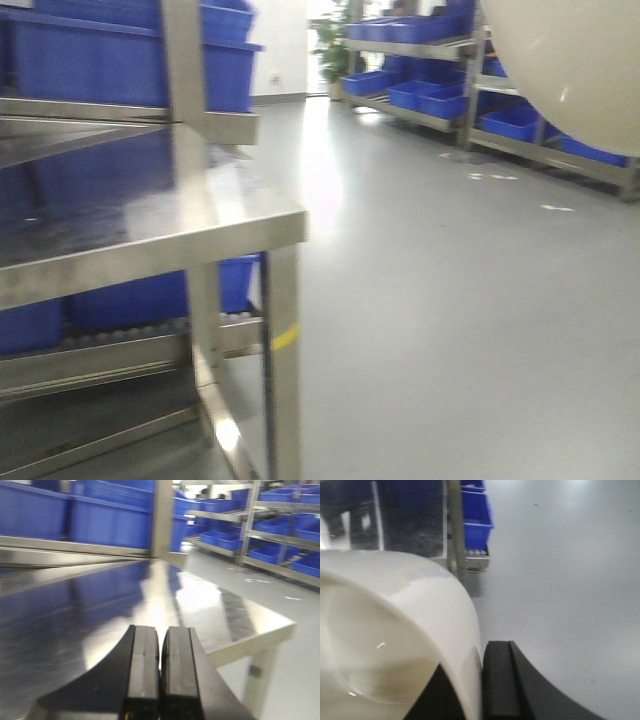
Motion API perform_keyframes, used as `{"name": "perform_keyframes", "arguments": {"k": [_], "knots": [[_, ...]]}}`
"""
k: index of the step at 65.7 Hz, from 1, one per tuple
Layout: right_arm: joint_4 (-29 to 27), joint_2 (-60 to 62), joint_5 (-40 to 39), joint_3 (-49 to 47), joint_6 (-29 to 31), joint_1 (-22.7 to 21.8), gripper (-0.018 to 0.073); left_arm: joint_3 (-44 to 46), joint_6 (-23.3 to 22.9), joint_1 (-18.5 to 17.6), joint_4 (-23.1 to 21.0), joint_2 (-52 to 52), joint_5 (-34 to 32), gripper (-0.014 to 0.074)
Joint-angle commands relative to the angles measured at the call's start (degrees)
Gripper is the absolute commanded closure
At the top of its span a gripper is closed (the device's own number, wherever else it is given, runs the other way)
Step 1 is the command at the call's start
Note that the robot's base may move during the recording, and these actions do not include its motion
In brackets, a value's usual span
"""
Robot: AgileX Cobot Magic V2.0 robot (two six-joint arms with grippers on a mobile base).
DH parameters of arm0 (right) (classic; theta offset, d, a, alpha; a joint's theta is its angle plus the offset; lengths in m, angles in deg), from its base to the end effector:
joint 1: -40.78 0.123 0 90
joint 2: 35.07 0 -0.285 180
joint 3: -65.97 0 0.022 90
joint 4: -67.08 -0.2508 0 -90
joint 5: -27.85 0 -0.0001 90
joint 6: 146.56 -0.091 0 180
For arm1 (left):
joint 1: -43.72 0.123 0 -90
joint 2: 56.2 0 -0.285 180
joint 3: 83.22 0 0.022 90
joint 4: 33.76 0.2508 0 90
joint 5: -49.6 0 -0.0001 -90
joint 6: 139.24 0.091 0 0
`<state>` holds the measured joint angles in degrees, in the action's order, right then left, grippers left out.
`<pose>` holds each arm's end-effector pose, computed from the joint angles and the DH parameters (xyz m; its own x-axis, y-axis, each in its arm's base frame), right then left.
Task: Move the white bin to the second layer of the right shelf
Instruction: 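Back away from the table and turn, holding the bin in the right gripper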
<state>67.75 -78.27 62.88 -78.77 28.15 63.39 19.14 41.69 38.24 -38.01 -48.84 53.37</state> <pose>0.1082 0.0444 0.3535 -0.3980 -0.0762 -0.9142 -0.3471 0.9350 0.0731 0.0560 -0.0058 0.2052 0.0157 -0.0595 -0.9981 0.1014 0.9932 -0.0576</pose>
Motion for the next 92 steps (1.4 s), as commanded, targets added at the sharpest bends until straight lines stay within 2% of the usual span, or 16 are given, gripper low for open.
{"name": "perform_keyframes", "arguments": {"k": [1, 92], "knots": [[0.44, -0.12, -5.18, -1.88, 0.13, -0.20, 0.0506, -2.11, -0.42, -0.32, -0.06, -0.18, -4.90, 0.0512], [0.44, -0.12, -5.18, -1.88, 0.13, -0.20, 0.0506, -2.11, -0.42, -0.32, -0.06, -0.18, -4.90, 0.0512]]}}
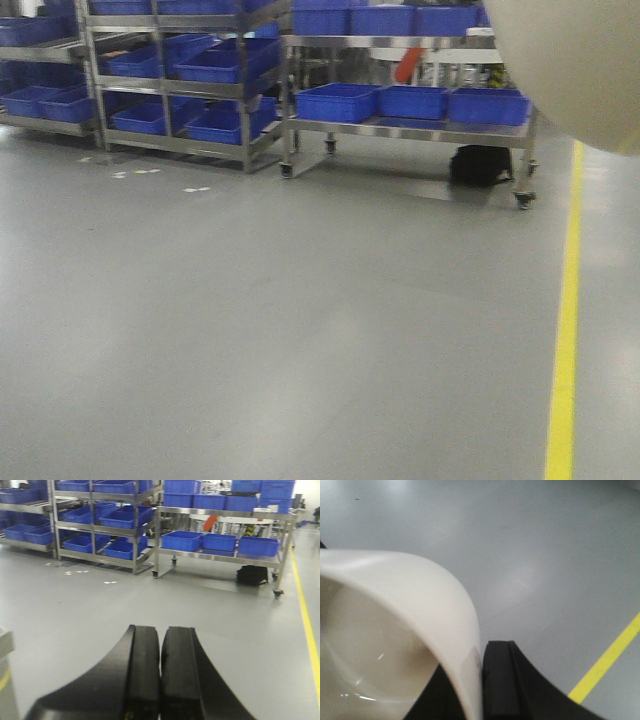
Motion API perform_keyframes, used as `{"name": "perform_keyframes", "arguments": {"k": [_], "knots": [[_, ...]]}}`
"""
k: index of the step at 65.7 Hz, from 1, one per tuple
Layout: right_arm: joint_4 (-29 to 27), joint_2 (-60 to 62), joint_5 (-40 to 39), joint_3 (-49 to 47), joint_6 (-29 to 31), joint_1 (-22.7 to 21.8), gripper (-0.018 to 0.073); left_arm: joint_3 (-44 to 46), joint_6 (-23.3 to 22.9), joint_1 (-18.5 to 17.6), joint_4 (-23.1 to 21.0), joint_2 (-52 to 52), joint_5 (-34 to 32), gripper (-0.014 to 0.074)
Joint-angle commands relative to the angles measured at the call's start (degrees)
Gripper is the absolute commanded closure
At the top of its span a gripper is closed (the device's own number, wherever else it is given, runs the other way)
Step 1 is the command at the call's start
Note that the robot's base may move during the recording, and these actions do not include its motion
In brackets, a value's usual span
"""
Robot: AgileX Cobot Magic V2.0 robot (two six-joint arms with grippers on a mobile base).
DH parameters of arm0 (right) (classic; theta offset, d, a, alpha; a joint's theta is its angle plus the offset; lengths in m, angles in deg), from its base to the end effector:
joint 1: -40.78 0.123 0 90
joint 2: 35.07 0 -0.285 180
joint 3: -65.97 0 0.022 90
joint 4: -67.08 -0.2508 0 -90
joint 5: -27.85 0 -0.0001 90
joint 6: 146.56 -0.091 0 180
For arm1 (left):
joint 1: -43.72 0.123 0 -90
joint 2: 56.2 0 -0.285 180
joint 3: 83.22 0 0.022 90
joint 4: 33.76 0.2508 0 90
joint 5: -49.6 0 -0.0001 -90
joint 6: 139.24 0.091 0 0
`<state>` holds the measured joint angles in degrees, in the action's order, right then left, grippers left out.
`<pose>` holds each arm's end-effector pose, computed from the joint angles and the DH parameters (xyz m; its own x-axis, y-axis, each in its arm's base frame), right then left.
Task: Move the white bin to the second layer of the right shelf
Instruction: 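Back away from the table and turn, holding the bin in the right gripper, then drive along the yellow floor line past the blue crate racks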
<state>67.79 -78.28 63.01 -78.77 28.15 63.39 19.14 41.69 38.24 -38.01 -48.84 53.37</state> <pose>0.1082 0.0444 0.3533 -0.3998 -0.0776 -0.9133 -0.3468 0.9352 0.0724 0.0560 -0.0058 0.2052 0.0157 -0.0595 -0.9981 0.1014 0.9932 -0.0576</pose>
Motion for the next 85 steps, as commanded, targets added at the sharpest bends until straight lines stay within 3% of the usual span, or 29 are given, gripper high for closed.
{"name": "perform_keyframes", "arguments": {"k": [1, 85], "knots": [[0.41, -0.11, -5.31, -1.88, 0.13, -0.20, 0.0506, -2.11, -0.42, -0.32, -0.06, -0.18, -4.90, 0.0512], [0.41, -0.11, -5.31, -1.88, 0.13, -0.20, 0.0506, -2.11, -0.42, -0.32, -0.06, -0.18, -4.90, 0.0512]]}}
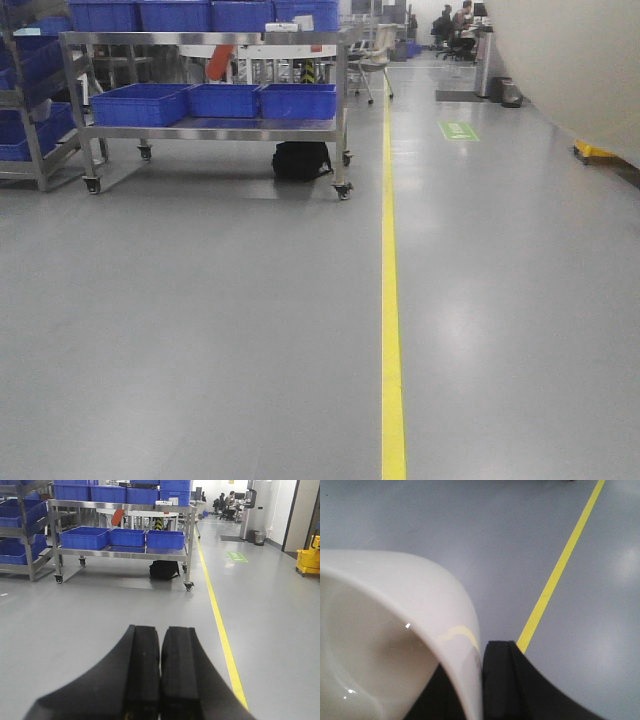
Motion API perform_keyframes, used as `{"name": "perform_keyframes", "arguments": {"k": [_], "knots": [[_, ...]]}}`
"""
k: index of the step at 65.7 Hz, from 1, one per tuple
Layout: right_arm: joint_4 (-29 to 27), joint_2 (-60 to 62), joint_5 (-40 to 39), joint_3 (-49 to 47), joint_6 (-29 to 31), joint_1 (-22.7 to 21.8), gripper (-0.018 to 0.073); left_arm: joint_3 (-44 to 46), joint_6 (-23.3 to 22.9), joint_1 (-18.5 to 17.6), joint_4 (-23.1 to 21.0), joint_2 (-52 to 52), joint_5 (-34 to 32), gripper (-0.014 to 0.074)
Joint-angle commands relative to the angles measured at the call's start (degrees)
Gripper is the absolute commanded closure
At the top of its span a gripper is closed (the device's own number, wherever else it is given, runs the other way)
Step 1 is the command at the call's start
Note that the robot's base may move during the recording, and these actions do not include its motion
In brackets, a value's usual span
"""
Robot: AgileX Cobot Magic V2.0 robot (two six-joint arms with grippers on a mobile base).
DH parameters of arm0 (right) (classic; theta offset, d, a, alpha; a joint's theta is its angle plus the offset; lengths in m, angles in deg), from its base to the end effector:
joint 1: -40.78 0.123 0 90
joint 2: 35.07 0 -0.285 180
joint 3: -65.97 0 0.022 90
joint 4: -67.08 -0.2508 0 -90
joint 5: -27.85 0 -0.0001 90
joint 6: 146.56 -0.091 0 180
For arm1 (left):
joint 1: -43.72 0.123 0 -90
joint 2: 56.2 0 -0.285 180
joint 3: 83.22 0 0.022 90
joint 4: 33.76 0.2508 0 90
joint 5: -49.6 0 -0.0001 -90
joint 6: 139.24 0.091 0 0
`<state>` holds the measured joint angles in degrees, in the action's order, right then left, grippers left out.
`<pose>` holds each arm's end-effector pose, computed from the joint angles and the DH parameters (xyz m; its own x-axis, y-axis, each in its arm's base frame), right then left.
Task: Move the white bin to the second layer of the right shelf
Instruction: 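Drive along the yellow floor line past the blue crate racks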
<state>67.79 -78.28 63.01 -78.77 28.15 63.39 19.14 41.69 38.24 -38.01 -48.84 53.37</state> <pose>0.1082 0.0444 0.3533 -0.3998 -0.0776 -0.9133 -0.3468 0.9352 0.0724 0.0560 -0.0058 0.2052 0.0157 -0.0595 -0.9981 0.1014 0.9932 -0.0576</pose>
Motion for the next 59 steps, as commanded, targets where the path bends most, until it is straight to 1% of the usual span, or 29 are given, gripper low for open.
{"name": "perform_keyframes", "arguments": {"k": [1, 59], "knots": [[0.41, -0.11, -5.31, -1.88, 0.13, -0.20, 0.0506, -2.11, -0.42, -0.32, -0.06, -0.18, -4.90, 0.0512], [0.41, -0.11, -5.31, -1.88, 0.13, -0.20, 0.0506, -2.11, -0.42, -0.32, -0.06, -0.18, -4.90, 0.0512]]}}
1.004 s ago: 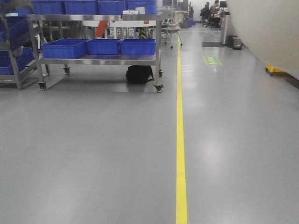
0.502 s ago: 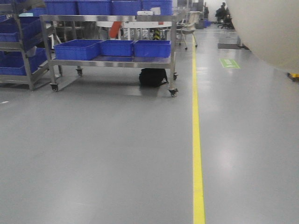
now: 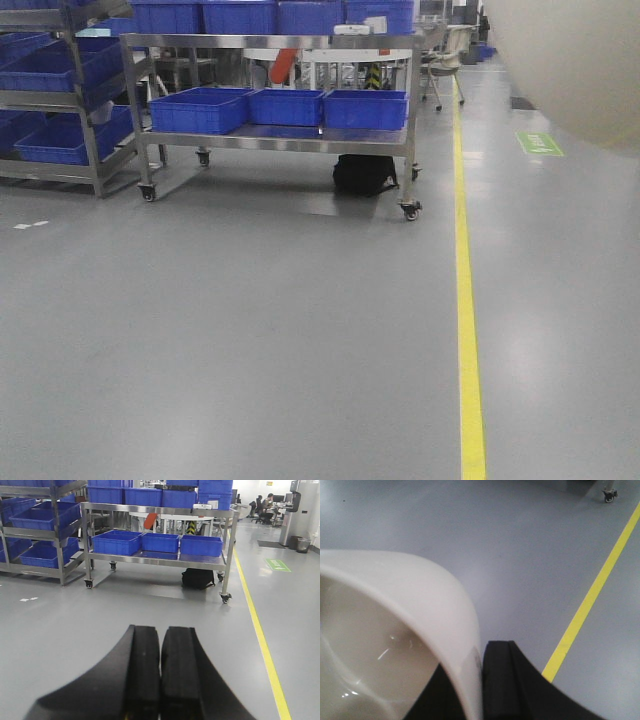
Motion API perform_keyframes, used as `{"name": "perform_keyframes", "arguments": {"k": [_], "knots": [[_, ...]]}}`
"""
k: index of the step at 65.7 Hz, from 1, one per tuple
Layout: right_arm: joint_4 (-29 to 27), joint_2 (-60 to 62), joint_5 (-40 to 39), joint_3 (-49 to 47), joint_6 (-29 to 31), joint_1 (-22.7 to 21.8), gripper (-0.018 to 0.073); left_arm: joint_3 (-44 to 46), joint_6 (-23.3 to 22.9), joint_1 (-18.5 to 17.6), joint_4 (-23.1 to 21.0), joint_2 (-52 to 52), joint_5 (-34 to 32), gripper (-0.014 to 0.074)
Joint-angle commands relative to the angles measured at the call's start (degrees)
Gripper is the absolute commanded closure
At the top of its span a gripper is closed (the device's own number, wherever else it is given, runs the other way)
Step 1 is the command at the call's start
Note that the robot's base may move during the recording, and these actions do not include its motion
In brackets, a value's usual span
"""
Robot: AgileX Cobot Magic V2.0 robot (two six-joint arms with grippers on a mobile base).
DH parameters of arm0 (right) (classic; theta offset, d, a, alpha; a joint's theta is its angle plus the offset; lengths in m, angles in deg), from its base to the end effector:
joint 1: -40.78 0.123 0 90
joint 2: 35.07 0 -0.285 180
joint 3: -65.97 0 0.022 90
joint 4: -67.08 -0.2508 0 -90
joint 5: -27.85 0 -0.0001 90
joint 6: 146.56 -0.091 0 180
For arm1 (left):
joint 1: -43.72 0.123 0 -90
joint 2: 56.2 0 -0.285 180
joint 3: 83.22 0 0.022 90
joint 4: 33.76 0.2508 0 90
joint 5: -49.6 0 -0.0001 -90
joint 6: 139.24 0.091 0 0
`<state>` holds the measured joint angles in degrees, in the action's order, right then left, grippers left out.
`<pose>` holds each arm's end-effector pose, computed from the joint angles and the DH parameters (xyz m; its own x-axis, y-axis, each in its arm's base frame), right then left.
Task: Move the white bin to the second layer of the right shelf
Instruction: 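Drive along the yellow floor line past the blue crate racks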
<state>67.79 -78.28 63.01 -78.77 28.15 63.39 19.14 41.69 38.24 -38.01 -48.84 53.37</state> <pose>0.1082 0.0444 0.3533 -0.3998 -0.0776 -0.9133 -0.3468 0.9352 0.0724 0.0560 -0.0058 0.2052 0.0157 -0.0595 -0.9981 0.1014 0.9932 -0.0576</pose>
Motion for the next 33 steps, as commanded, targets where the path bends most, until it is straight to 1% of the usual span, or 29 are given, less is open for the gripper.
{"name": "perform_keyframes", "arguments": {"k": [1, 33], "knots": [[0.41, -0.11, -5.31, -1.88, 0.13, -0.20, 0.0506, -2.11, -0.42, -0.32, -0.06, -0.18, -4.90, 0.0512], [0.41, -0.11, -5.31, -1.88, 0.13, -0.20, 0.0506, -2.11, -0.42, -0.32, -0.06, -0.18, -4.90, 0.0512]]}}
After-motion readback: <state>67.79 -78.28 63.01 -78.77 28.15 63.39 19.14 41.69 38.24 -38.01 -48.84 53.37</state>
